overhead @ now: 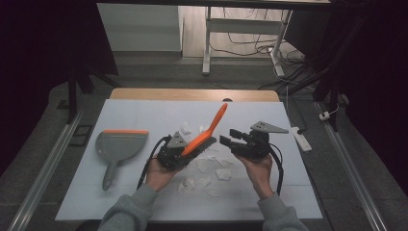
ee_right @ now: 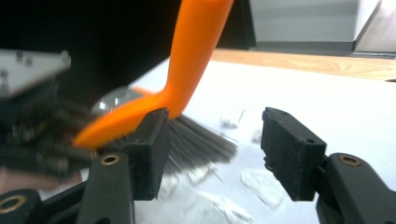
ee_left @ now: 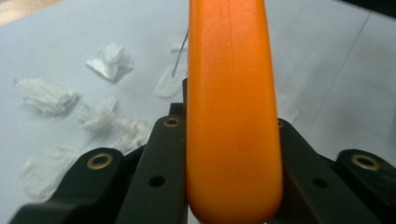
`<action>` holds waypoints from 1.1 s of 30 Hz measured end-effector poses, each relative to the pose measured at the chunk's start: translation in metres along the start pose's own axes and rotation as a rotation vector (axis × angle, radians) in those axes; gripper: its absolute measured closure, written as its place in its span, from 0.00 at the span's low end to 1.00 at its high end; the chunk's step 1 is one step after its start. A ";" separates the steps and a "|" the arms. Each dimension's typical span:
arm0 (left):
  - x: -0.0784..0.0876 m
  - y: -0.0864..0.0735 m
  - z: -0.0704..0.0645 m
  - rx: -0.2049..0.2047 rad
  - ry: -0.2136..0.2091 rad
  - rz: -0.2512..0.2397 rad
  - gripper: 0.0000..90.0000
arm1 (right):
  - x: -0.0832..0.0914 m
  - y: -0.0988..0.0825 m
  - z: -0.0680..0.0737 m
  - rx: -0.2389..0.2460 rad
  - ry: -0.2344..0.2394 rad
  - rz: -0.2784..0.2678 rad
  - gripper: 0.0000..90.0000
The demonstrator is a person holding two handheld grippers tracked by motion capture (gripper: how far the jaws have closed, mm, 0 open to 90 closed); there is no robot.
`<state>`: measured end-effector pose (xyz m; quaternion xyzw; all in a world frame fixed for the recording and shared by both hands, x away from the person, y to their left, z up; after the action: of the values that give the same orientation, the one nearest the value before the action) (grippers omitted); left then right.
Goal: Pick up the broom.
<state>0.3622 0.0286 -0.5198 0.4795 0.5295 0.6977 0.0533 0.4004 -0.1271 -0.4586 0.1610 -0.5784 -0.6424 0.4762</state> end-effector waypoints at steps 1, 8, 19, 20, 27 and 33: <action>0.002 0.000 0.000 -0.009 -0.004 0.008 0.89 | 0.001 -0.001 0.000 0.024 -0.005 0.021 0.46; 0.008 -0.003 0.001 -0.045 -0.032 0.054 0.89 | 0.006 -0.007 0.003 0.125 0.008 0.096 0.45; 0.009 -0.011 0.003 -0.099 -0.043 0.126 0.89 | 0.014 -0.009 0.013 0.238 0.018 0.166 0.44; 0.009 -0.011 0.003 -0.103 -0.042 0.130 0.89 | 0.015 -0.009 0.014 0.246 0.018 0.171 0.44; 0.012 -0.012 0.001 -0.135 -0.054 0.166 0.89 | 0.016 -0.009 0.031 0.317 0.043 0.222 0.44; 0.006 -0.015 -0.011 -0.201 -0.066 0.229 0.89 | 0.010 -0.015 0.043 0.385 0.069 0.288 0.43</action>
<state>0.3443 0.0314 -0.5277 0.5518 0.3967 0.7325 0.0385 0.3568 -0.1114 -0.4569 0.1865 -0.6906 -0.4400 0.5428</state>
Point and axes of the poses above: each handheld gripper's, and its own axes: x roughly backward along the jaws, y roughly out of its top, z roughly to its left, the point moved 9 cm from there along -x, roughly forward along the jaws, and after that the axes turned 4 degrees about y, right-handed, at the moved point
